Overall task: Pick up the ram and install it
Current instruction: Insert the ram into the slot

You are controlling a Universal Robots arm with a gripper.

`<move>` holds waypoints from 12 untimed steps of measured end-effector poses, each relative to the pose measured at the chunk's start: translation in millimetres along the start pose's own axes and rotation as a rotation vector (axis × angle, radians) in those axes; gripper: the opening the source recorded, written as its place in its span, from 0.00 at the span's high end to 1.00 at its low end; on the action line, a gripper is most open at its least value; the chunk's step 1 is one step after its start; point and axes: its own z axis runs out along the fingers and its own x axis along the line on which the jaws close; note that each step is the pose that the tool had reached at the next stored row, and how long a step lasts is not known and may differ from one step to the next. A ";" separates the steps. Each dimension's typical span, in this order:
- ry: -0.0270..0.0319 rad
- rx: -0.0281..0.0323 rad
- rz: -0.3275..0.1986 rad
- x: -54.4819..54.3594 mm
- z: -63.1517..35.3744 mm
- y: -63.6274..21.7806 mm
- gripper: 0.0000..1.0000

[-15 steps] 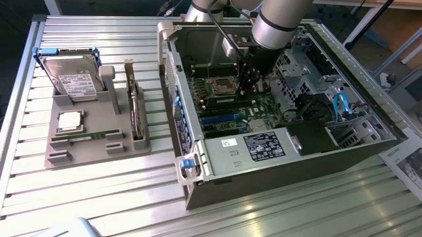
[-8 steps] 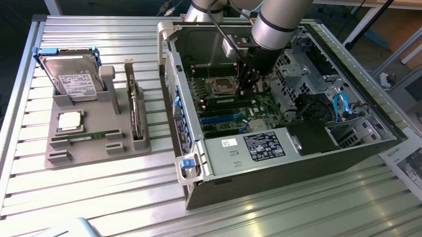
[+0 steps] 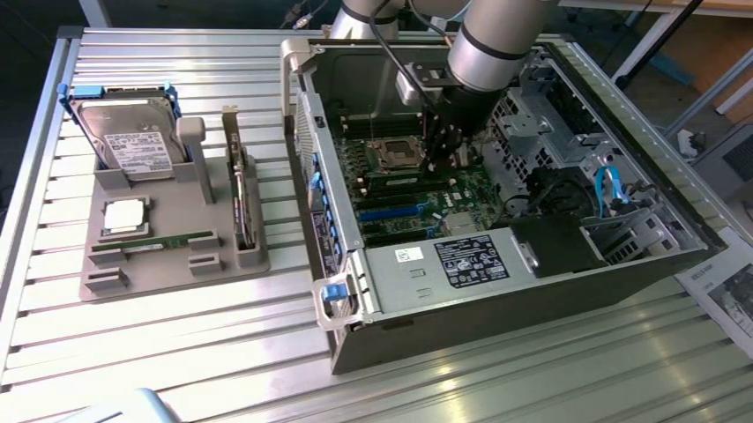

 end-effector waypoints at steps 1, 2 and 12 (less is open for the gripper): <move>0.0001 0.0000 0.000 0.1 -0.1 0.0 0.88; 0.0000 0.0000 0.000 0.4 0.0 0.0 0.88; 0.0003 0.0006 0.000 1.0 2.1 -0.2 0.88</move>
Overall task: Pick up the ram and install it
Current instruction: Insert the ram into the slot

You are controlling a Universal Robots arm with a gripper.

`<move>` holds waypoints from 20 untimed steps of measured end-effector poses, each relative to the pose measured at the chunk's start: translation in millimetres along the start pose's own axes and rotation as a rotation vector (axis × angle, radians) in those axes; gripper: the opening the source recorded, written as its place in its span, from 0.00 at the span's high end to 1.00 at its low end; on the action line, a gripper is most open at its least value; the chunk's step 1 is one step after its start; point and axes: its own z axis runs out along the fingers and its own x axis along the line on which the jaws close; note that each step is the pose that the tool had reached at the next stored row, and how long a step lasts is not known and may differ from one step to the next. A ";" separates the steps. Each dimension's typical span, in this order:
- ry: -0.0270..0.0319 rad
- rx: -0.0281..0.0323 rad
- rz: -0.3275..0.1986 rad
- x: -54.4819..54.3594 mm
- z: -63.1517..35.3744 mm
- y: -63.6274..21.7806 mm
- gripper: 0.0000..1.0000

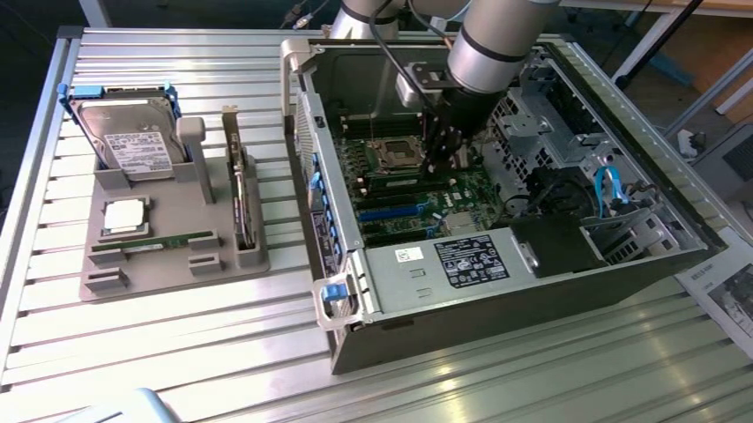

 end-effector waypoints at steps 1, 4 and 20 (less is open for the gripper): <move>0.0000 0.0001 0.000 0.0 0.3 0.0 0.88; 0.0001 0.0003 0.000 0.0 1.3 0.0 0.88; -0.0004 0.0014 0.000 0.1 4.1 -0.1 0.87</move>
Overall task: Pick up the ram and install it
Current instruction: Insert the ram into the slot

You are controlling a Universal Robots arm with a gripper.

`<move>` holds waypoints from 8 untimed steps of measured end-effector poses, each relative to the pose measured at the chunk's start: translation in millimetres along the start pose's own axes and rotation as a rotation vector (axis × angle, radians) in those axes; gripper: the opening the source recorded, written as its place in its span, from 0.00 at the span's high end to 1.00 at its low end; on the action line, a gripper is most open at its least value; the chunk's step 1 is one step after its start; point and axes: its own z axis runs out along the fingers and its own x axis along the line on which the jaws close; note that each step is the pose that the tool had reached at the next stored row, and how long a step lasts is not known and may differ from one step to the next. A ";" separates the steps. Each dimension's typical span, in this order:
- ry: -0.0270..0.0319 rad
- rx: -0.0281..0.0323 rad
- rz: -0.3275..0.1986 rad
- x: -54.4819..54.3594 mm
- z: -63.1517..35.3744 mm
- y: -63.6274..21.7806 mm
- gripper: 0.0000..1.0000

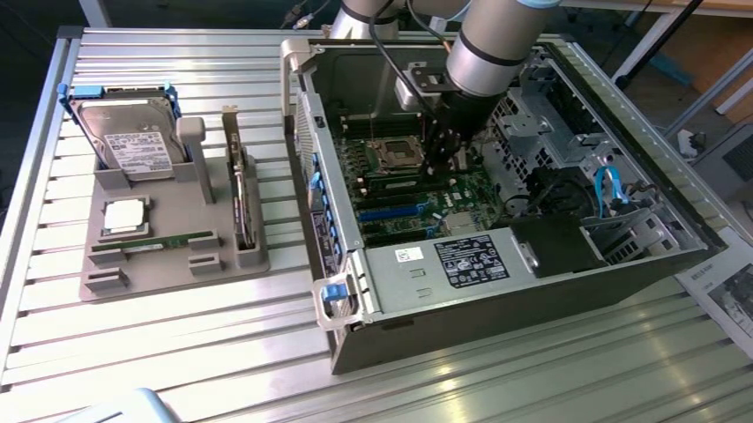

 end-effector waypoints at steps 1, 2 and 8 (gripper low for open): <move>-0.0001 0.0000 0.000 0.0 0.0 0.0 0.87; 0.0000 -0.0001 0.000 0.0 0.0 0.0 0.82; 0.0003 -0.0002 0.000 0.1 -0.1 0.1 0.75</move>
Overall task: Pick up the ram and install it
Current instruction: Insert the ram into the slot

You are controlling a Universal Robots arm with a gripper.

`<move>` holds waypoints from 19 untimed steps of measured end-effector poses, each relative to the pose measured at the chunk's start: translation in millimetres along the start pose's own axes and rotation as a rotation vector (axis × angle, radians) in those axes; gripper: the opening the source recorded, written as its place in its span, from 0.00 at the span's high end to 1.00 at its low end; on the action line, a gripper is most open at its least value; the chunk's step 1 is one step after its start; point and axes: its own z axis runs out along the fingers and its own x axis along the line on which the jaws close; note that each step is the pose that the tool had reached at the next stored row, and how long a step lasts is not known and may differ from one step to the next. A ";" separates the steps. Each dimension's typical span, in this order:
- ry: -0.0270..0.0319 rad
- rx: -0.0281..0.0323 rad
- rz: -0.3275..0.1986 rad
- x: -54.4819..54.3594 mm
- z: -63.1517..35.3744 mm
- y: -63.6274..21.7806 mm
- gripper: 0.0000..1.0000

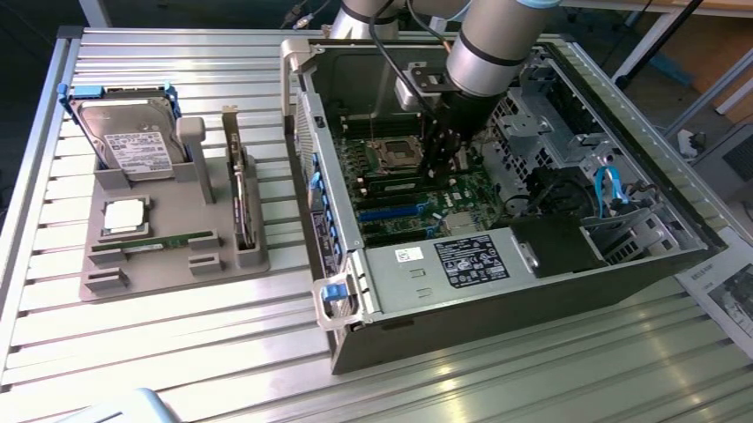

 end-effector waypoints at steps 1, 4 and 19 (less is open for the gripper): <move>0.0000 0.0000 0.000 0.0 0.0 0.0 0.75; 0.0006 -0.0002 0.000 0.0 -1.4 0.1 0.75; 0.0010 -0.0012 0.000 -0.9 -37.8 1.4 0.75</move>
